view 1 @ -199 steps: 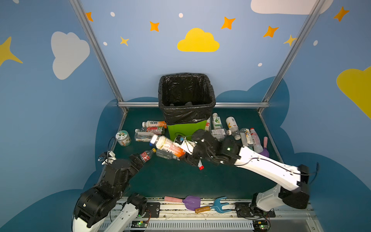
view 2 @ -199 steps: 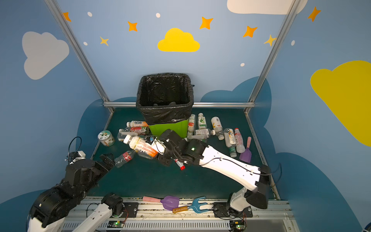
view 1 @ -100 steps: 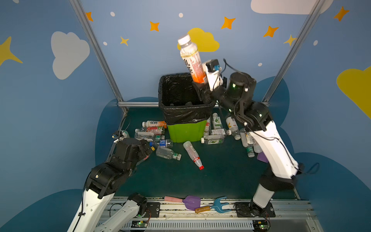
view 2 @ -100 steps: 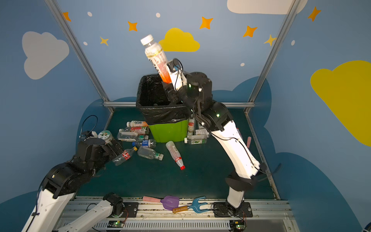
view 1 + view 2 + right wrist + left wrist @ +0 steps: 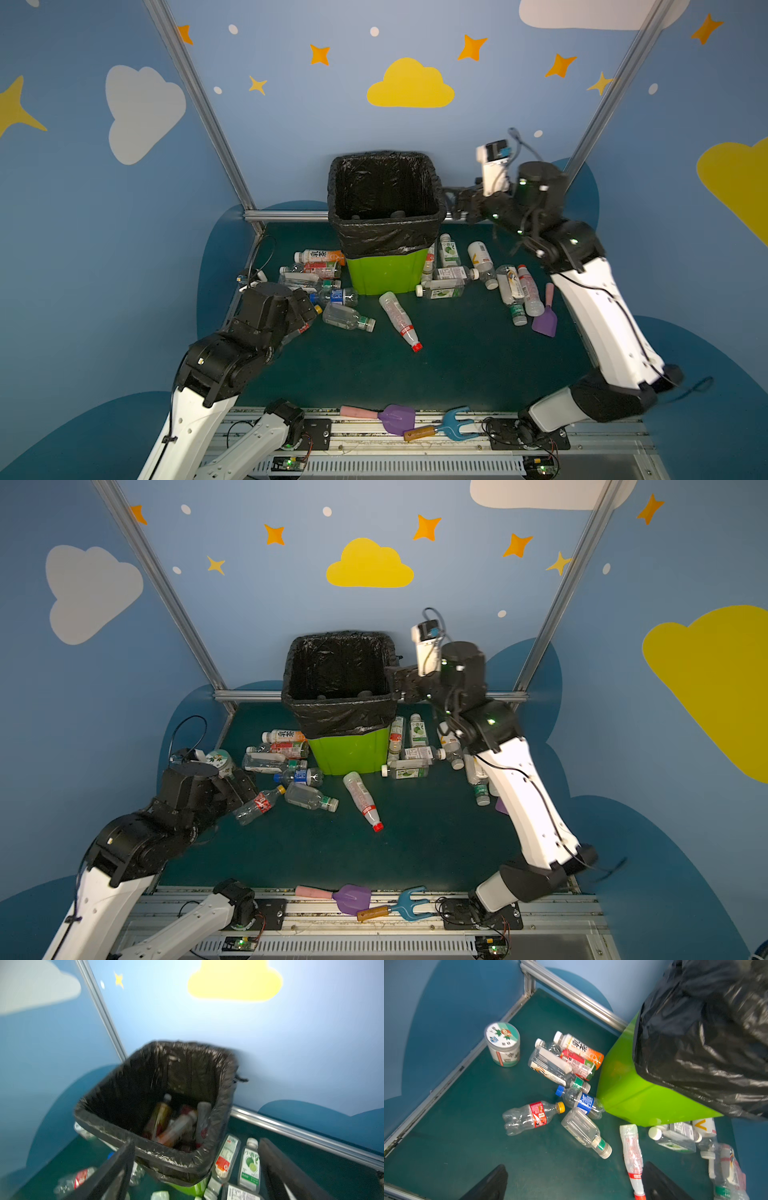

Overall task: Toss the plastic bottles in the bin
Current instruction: 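Swing the tea bottle over the bin and open the right gripper, then lower the right arm back while the left gripper descends onto a yellow-capped bottle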

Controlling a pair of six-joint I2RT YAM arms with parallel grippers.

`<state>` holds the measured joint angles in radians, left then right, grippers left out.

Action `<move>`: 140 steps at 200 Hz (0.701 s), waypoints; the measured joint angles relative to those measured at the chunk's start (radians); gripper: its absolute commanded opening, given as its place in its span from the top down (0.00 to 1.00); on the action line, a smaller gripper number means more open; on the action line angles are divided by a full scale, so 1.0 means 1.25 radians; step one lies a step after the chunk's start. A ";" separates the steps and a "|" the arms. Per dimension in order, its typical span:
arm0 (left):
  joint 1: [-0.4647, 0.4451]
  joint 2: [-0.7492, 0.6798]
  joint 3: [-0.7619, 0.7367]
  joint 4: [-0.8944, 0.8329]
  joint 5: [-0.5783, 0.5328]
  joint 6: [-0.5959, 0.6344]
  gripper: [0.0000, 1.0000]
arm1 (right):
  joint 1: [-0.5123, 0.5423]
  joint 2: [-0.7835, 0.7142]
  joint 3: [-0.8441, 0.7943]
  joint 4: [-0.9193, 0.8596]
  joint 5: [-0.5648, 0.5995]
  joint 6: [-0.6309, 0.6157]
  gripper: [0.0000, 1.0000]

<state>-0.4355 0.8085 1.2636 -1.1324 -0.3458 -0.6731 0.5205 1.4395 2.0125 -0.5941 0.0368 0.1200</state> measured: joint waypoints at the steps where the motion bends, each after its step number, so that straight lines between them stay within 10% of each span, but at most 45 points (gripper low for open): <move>1: 0.000 0.002 -0.002 0.002 0.002 0.001 0.00 | -0.005 -0.010 -0.003 0.000 -0.001 0.004 0.10; 75: -0.016 0.073 -0.180 0.163 0.176 0.002 0.00 | -0.291 -0.226 -0.302 -0.157 -0.058 0.120 0.14; 140: -0.040 0.105 -0.248 0.149 0.141 -0.025 0.01 | -0.397 -0.217 -0.531 -0.273 -0.226 0.161 0.21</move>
<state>-0.4854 0.9398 0.9535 -0.9466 -0.1696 -0.7040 0.0238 1.1683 1.3491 -0.9348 -0.2459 0.3206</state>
